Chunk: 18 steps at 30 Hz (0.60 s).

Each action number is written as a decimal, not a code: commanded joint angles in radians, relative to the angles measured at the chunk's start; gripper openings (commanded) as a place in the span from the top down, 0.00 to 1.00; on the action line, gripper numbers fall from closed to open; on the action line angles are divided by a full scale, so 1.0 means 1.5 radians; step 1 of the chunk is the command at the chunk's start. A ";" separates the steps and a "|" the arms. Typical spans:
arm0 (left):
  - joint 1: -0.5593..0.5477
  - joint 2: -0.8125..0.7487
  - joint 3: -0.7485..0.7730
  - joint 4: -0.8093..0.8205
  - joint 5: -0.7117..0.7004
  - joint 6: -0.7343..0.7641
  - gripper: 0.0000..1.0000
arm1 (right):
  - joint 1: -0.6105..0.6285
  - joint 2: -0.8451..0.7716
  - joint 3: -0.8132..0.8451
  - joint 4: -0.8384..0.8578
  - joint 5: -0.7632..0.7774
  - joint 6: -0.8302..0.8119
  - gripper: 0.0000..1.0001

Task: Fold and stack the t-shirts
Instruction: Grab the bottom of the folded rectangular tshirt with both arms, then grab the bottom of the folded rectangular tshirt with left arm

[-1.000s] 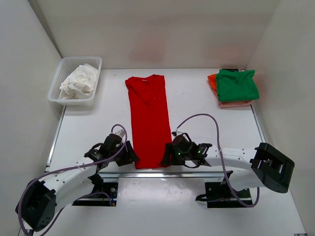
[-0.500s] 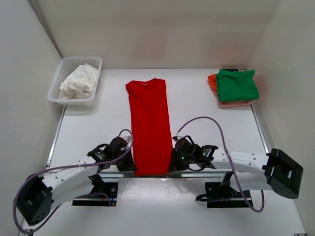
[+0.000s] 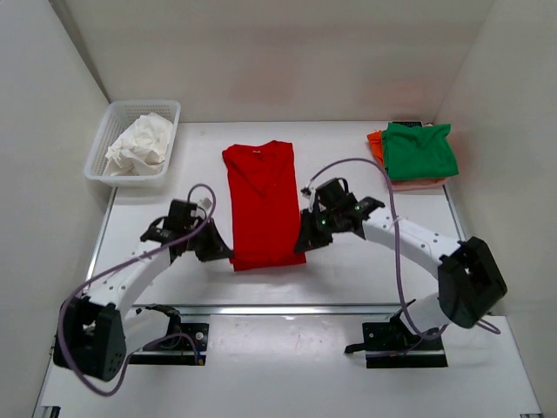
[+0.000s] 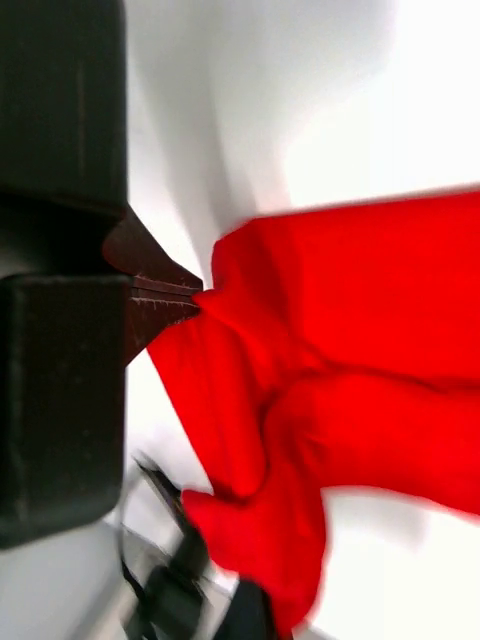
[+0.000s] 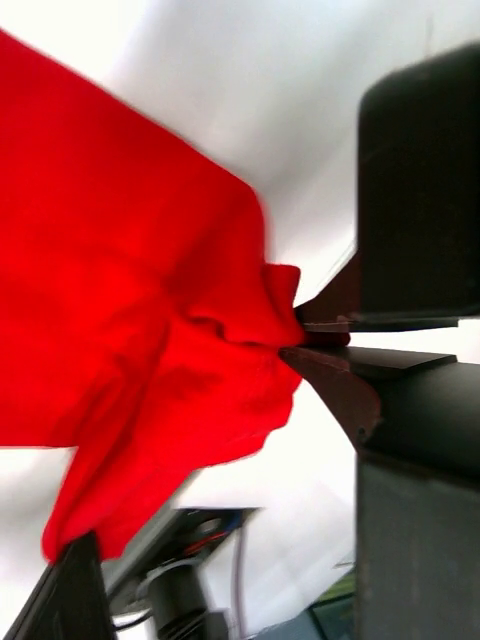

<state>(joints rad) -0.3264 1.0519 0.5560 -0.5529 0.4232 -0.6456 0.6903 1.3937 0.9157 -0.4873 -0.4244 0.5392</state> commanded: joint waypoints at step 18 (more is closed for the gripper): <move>0.152 0.433 0.347 0.182 0.067 0.093 1.00 | -0.178 0.454 0.534 -0.155 -0.073 -0.262 0.98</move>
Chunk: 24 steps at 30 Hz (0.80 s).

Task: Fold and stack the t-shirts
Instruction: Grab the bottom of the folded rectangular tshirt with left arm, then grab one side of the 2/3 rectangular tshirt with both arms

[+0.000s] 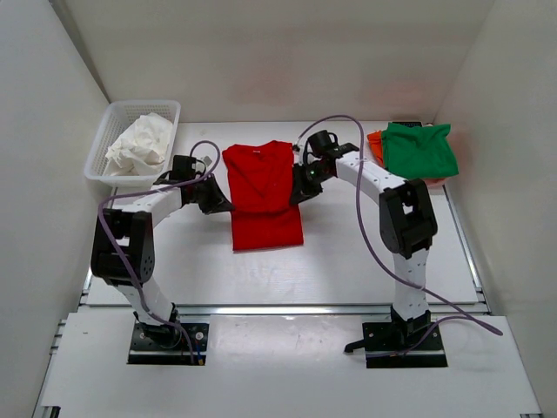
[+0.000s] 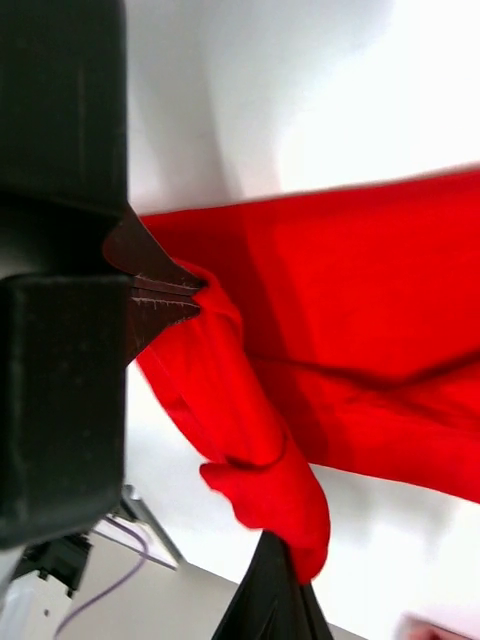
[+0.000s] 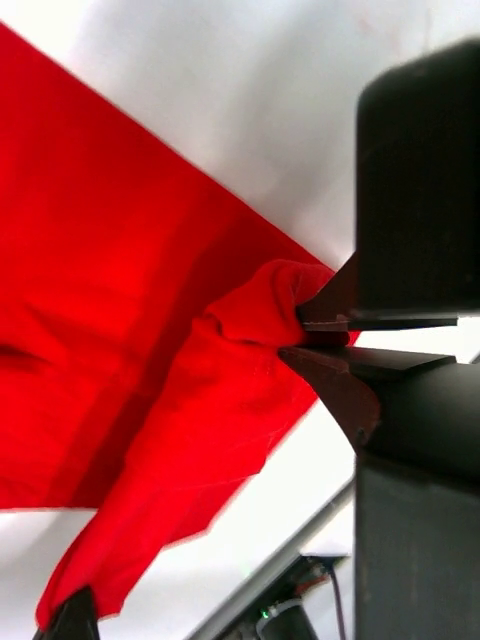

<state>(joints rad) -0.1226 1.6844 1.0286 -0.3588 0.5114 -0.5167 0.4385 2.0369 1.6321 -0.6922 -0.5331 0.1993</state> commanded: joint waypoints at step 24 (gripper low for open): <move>-0.148 -0.406 -0.463 0.209 -0.318 -0.180 0.42 | 0.114 -0.379 -0.575 0.393 0.352 0.367 0.27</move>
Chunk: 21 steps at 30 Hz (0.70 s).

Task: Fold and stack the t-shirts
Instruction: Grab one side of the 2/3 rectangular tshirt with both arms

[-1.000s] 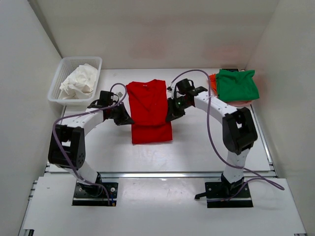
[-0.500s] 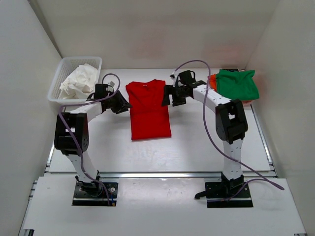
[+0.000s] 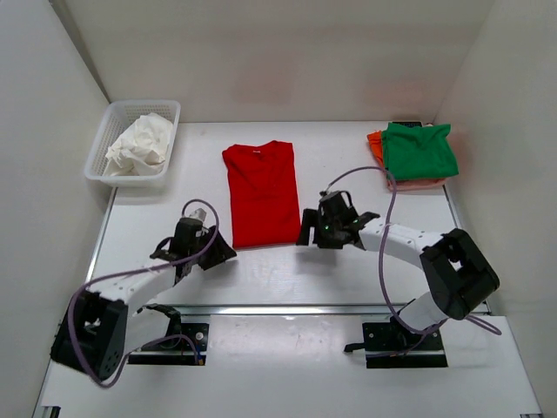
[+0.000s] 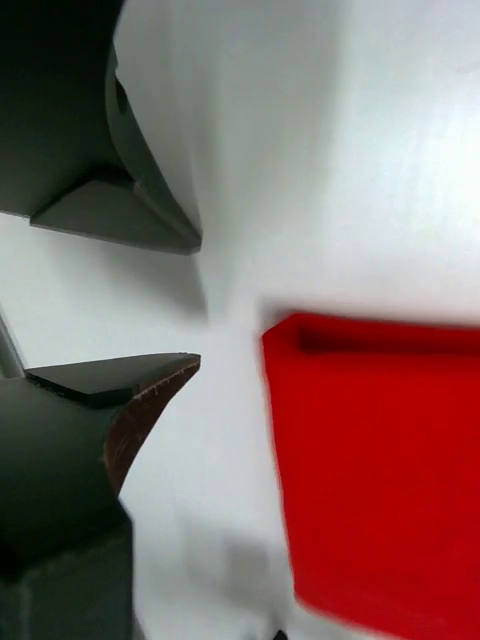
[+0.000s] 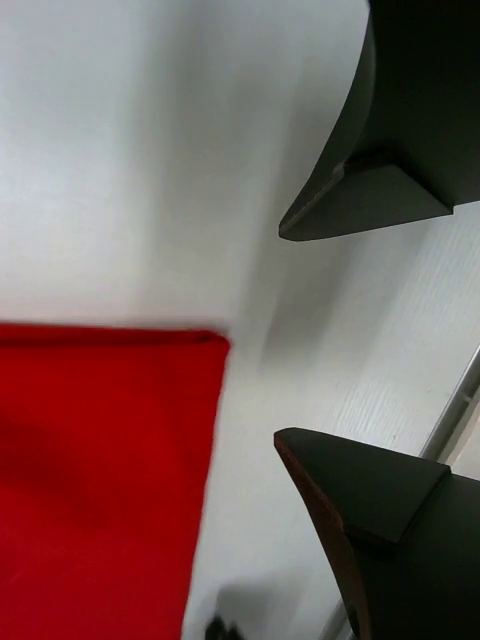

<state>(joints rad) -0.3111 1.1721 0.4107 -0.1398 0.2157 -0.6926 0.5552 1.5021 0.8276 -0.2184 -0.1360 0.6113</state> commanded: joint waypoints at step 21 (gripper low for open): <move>-0.081 0.119 -0.064 0.265 -0.119 -0.176 0.96 | 0.096 0.115 -0.033 0.167 0.097 0.129 1.00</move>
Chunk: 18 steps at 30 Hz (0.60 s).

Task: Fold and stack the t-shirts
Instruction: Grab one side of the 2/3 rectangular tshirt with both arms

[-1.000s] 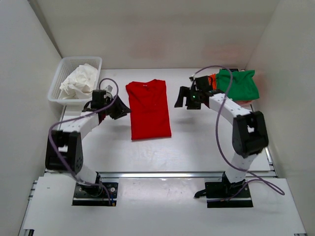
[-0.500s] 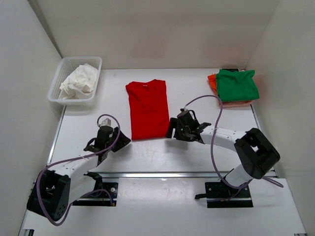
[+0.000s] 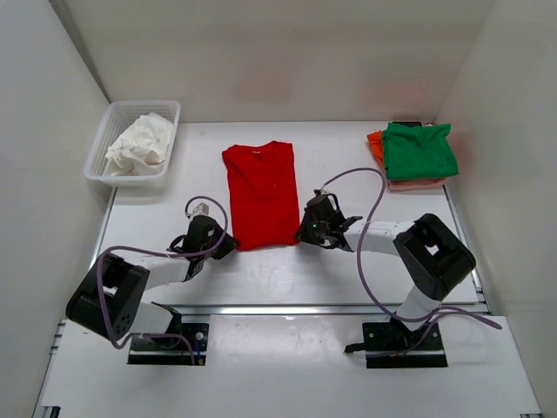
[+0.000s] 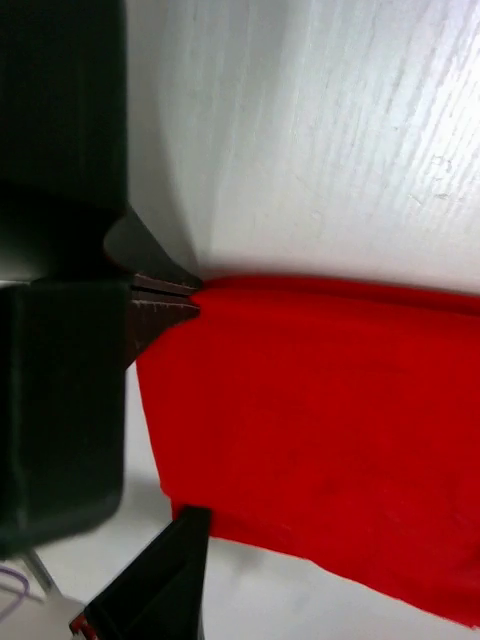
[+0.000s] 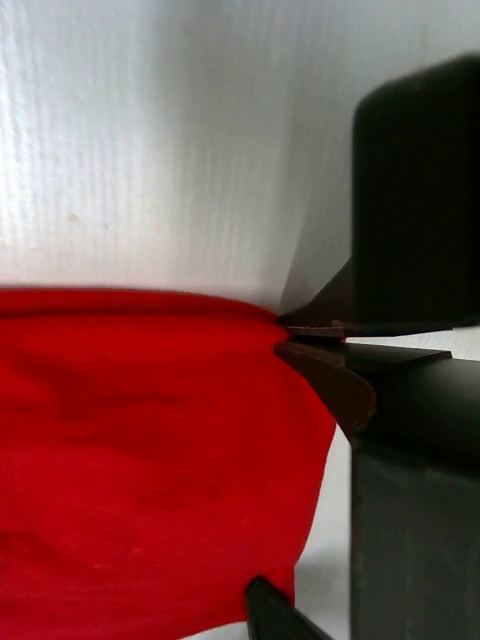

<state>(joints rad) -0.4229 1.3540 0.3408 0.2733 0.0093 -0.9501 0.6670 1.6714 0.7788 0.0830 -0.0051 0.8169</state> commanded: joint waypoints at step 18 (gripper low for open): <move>-0.092 -0.572 -0.112 -0.509 0.094 0.042 1.00 | 0.175 -0.347 -0.180 -0.269 -0.127 -0.057 1.00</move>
<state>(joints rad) -0.5949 0.6113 0.1577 -0.3584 0.1467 -0.8722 0.9524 1.2514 0.5251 -0.2543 -0.1440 0.7712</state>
